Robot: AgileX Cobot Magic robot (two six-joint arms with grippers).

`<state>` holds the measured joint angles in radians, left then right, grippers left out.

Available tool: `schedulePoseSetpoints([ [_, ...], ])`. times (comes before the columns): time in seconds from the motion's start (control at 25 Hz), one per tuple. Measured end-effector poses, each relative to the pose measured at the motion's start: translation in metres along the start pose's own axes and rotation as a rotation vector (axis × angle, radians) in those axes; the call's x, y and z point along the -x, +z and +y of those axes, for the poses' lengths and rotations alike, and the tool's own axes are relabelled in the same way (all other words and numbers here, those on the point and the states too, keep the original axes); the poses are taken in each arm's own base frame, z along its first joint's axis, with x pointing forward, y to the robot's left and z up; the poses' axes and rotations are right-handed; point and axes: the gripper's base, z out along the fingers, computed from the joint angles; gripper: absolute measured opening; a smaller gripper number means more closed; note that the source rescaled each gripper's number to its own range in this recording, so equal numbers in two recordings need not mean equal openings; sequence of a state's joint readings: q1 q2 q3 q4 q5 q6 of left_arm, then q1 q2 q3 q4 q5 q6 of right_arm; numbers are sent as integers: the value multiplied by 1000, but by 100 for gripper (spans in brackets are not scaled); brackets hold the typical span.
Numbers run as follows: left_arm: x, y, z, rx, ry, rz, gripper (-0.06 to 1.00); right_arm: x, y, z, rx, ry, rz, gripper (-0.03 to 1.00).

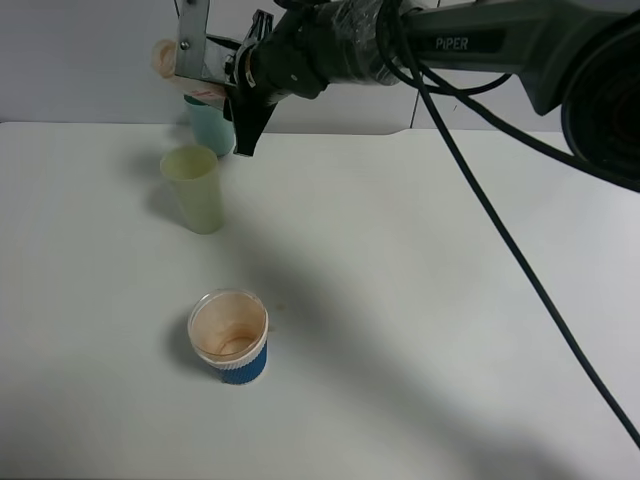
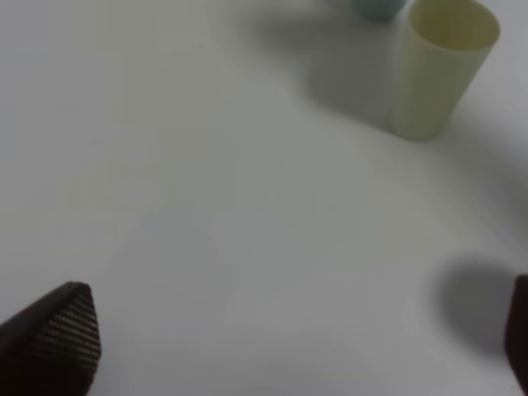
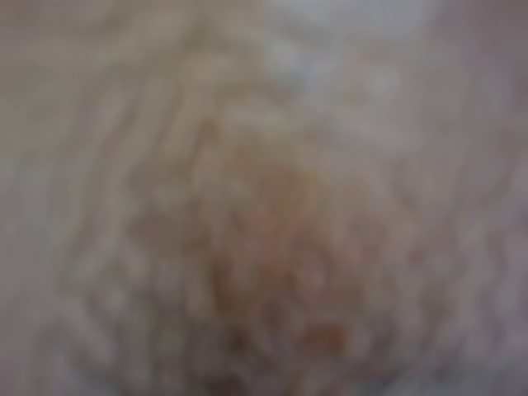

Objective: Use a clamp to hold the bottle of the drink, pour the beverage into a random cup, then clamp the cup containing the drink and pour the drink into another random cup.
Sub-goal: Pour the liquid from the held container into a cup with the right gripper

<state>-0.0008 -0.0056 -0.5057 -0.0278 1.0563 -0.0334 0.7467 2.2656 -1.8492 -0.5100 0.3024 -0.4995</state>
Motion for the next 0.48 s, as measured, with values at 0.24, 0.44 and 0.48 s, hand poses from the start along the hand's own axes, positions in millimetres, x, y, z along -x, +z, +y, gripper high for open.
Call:
schedulePoseSetpoints([
  [0.24, 0, 0, 0, 0, 0, 0, 98, -9, -1, 5, 58, -69, 104, 3],
  [0.44, 0, 0, 0, 0, 0, 0, 98, -10, -1, 5, 64, -85, 113, 3],
  [0.48, 0, 0, 0, 0, 0, 0, 98, -9, -1, 4, 63, -88, 115, 3],
])
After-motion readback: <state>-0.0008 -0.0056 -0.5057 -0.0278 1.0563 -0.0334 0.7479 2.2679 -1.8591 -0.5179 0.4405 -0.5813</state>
